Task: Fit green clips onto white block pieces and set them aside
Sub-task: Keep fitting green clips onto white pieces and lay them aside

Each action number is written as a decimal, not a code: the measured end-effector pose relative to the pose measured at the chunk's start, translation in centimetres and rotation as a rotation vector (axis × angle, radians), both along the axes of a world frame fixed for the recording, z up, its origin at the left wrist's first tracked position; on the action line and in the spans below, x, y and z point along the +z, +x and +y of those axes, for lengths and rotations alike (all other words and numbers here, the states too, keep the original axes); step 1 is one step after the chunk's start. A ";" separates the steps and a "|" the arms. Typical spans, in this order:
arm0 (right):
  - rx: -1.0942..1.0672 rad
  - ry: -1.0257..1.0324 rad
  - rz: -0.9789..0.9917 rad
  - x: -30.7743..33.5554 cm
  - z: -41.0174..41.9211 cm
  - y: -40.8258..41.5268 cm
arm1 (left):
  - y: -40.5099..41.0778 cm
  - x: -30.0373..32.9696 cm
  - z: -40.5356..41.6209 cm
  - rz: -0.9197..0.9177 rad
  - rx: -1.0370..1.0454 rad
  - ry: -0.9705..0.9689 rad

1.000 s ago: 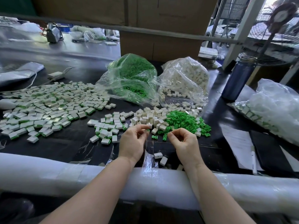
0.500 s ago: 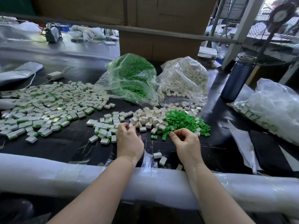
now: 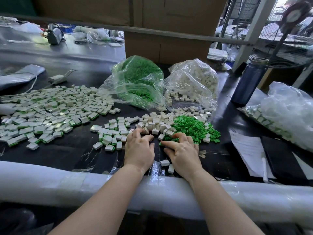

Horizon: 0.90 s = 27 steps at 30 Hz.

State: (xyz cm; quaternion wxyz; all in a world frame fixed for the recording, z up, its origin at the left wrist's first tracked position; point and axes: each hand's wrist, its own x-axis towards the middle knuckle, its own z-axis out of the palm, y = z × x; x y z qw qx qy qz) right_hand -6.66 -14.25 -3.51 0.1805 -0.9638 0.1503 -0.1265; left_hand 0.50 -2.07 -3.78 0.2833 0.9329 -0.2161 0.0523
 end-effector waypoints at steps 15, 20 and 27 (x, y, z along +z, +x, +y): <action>-0.048 0.008 -0.105 0.2 -0.1 -0.3 | 0.1 -0.1 -0.2 -0.045 0.047 0.124; -0.038 0.063 -0.195 0.2 -0.2 -0.5 | -0.5 0.4 -0.1 -0.090 -0.063 -0.035; 0.005 0.462 -0.312 0.7 -0.1 -0.8 | -0.6 0.9 0.0 0.209 -0.282 -0.501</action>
